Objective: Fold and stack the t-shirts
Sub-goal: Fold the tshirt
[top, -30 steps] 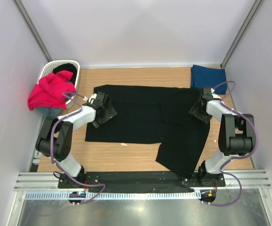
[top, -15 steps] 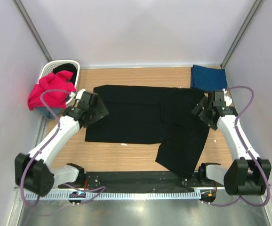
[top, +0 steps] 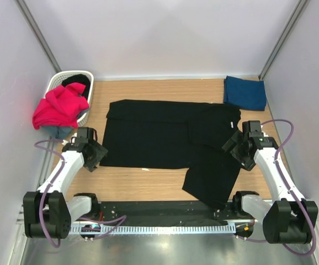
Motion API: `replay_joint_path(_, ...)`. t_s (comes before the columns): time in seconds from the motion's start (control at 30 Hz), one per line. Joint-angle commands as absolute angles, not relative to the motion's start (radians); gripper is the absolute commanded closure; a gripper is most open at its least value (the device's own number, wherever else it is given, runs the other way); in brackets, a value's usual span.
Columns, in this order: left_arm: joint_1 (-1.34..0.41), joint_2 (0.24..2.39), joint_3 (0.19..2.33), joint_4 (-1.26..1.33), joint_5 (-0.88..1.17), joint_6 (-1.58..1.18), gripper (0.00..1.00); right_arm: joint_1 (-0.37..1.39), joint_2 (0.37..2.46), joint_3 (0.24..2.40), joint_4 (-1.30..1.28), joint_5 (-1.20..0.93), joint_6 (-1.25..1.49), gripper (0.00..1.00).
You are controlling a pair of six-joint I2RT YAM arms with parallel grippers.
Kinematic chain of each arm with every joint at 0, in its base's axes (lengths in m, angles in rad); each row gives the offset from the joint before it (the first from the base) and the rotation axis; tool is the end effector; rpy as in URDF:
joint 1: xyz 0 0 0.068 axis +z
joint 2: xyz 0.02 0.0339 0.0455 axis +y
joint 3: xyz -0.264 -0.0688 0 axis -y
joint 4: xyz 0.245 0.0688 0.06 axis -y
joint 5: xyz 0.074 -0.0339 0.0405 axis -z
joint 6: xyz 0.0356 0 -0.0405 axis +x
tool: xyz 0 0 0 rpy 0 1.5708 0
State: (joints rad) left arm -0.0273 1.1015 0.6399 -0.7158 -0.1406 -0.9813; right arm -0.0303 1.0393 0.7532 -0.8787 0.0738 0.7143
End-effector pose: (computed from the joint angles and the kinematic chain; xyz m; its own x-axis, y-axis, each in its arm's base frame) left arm 0.1886 -0.0002 0.1927 -0.4911 -0.8099 -0.3207 -0.7823 0.5720 -0.2467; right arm 0.1813 -0.0081 0.2289 -0.6550 0.6735 -0.3428 0.6464 0.7343 0.2075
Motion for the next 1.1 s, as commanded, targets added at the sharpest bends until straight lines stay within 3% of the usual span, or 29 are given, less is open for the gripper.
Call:
replay_joint_path(0.0,-0.021,1.126,0.615,-0.606,-0.093,-0.991,0.33,-0.034,1.029,0.753,-0.911,0.061,0.715,0.00)
replay_joint_path(0.23,-0.021,1.098,0.607,-0.618,-0.107,-0.967,0.37,-0.034,1.077,0.808,-0.831,0.083,0.675,0.00)
replay_joint_path(0.33,-0.020,1.060,0.721,-0.641,-0.113,-0.896,0.31,-0.034,1.156,1.028,-0.839,0.218,0.623,0.00)
replay_joint_path(0.47,-0.025,1.101,0.915,-0.569,-0.115,-0.752,0.28,-0.034,1.307,1.236,-0.697,0.229,0.600,0.00)
replay_joint_path(0.7,-0.101,1.438,1.173,-0.312,-0.023,-0.678,0.27,-0.020,1.727,1.472,-0.460,0.014,0.554,0.16)
replay_joint_path(0.87,-0.135,1.751,1.345,-0.230,-0.031,-0.670,0.28,0.038,1.972,1.588,-0.434,0.043,0.534,0.17)
replay_joint_path(1.07,-0.146,1.960,1.505,-0.209,-0.044,-0.666,0.30,0.052,2.071,1.595,-0.402,0.097,0.531,0.17)
